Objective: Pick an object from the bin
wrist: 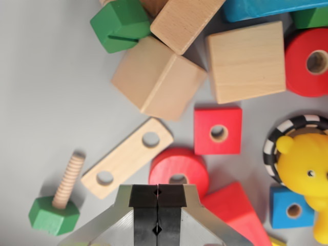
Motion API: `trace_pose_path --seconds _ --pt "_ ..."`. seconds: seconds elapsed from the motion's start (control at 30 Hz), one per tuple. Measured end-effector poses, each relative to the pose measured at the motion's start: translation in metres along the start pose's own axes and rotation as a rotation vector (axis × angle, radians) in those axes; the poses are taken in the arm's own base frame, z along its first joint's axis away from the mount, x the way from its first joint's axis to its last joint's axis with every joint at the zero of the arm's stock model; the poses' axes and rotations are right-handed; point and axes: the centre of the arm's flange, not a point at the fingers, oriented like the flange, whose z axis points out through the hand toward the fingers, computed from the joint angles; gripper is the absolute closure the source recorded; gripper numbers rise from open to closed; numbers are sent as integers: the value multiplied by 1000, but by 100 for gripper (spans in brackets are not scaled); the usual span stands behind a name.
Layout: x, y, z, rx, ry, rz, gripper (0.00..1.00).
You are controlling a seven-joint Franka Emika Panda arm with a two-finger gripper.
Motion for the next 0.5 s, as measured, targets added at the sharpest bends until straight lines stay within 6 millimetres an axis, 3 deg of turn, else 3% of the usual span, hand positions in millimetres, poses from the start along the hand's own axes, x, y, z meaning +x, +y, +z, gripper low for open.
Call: trace_pose_path --seconds 0.5 --pt "1 1 -62 -2 3 1 100"
